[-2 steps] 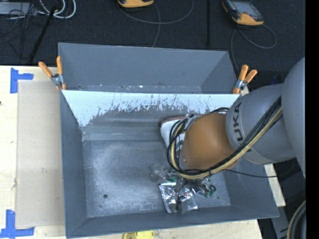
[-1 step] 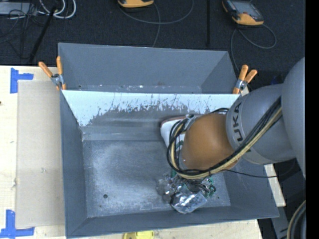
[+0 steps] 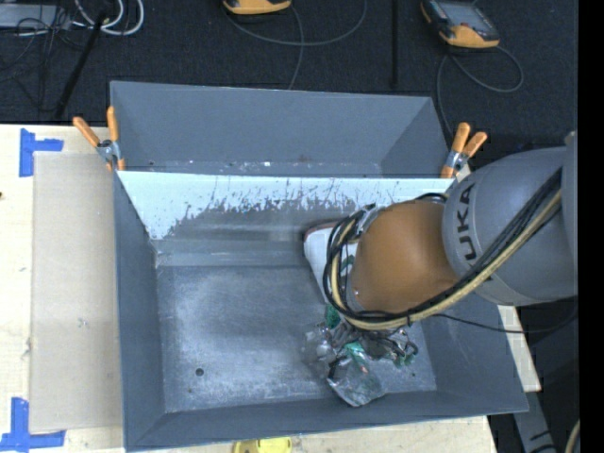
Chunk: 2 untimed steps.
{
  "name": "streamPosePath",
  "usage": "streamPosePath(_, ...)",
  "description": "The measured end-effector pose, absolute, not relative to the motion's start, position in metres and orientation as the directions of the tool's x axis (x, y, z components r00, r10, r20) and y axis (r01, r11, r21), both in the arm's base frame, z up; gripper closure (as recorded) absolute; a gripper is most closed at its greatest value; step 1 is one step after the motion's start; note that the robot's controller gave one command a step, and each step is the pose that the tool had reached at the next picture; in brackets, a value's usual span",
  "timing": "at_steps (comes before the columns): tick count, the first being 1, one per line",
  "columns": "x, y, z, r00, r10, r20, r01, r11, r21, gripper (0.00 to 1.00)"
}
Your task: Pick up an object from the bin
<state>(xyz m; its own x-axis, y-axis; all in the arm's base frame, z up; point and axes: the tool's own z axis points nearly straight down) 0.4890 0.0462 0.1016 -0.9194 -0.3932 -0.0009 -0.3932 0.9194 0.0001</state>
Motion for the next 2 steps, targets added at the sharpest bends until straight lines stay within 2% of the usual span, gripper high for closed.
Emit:
streamPosePath(1,0.489,0.047,0.107,-0.921,-0.39,0.0,-0.39,0.921,0.001,1.0)
streamPosePath(2,0.489,0.047,0.122,-0.922,-0.387,-0.001,-0.387,0.922,0.0,1.0)
